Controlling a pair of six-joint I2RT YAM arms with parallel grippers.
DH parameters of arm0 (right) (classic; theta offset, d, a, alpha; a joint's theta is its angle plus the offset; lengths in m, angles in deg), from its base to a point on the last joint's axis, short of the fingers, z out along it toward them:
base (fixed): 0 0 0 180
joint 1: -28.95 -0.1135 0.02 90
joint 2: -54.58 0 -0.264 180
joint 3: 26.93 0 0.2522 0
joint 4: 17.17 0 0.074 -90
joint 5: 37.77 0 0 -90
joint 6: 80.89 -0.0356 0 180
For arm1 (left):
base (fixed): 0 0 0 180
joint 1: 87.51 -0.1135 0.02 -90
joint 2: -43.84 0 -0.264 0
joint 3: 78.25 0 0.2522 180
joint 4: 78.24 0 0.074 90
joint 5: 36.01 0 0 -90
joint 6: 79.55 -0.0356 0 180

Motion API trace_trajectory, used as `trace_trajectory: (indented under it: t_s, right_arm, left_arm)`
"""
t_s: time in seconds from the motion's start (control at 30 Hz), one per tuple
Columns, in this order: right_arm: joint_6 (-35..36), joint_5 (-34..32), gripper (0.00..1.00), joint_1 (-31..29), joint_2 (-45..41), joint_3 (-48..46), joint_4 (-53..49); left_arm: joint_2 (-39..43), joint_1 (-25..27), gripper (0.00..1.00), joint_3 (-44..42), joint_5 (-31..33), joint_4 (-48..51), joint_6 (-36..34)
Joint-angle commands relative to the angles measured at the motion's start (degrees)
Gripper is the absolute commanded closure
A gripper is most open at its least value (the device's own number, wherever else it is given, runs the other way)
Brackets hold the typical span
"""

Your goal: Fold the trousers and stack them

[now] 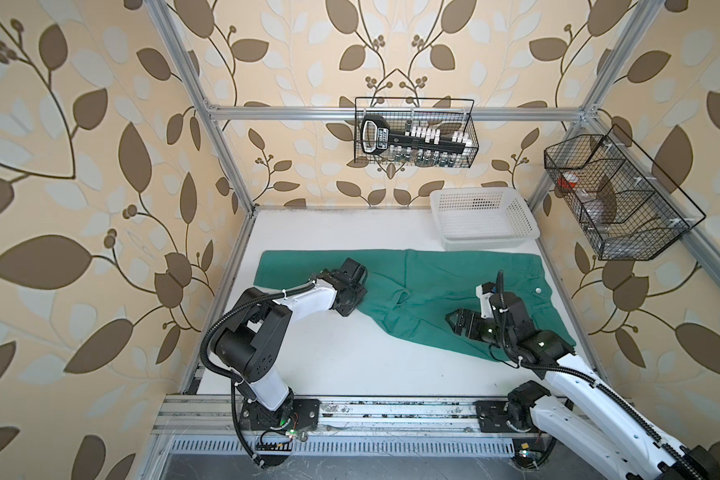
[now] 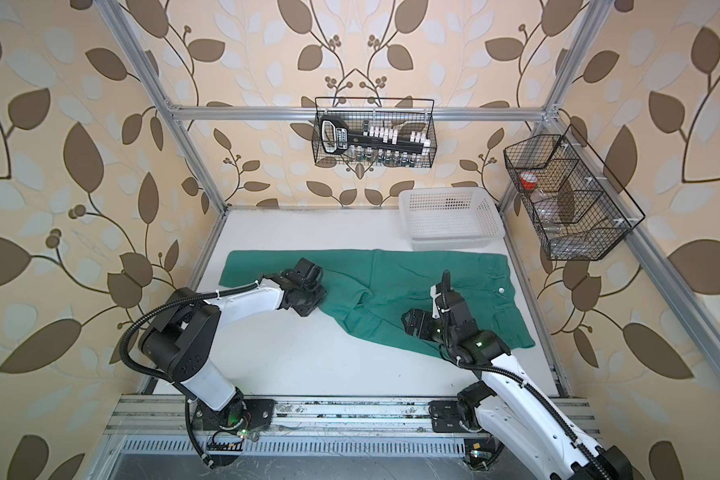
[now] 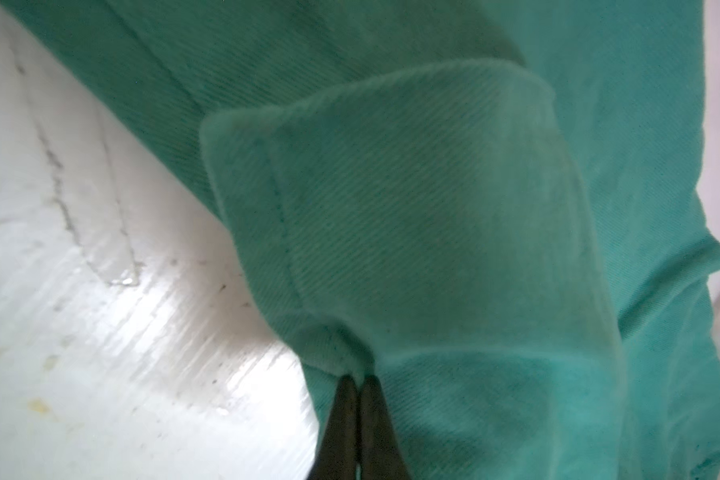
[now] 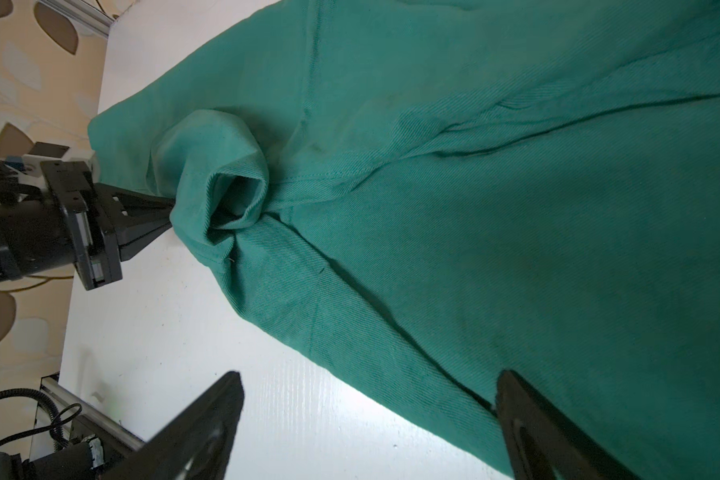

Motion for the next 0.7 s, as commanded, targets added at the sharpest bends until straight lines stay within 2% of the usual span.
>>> trace_trajectory:
  t_s: [0.0,0.1,0.2,0.37,0.47,0.67]
  right_arm:
    - [-0.2,0.8,0.05,0.6,-0.4,-1.4,0.6]
    - [0.2,1.2,0.05,1.5,0.2,-1.2,0.8]
    - [0.7,1.3,0.05,2.6,0.8,-1.0,0.9]
    - [1.2,1.3,0.05,4.1,2.2,-0.8,1.0]
    - [1.4,1.5,0.05,4.8,3.6,-0.7,0.5]
    - [2.2,2.1,0.05,5.1,4.9,-0.6,-0.2]
  left_arm:
    - [6.2,-0.1,1.00,4.6,6.1,9.4,-6.7]
    - [9.6,-0.4,1.00,8.5,11.4,19.2,-12.7]
    - [13.7,-1.3,1.00,11.6,19.3,29.8,-19.0]
    - [21.6,-7.1,1.00,12.9,28.4,43.7,-27.9]
    - [25.7,-11.4,1.00,12.1,33.2,48.9,-30.3]
    - [30.4,-22.4,1.00,10.1,40.0,50.6,-35.5]
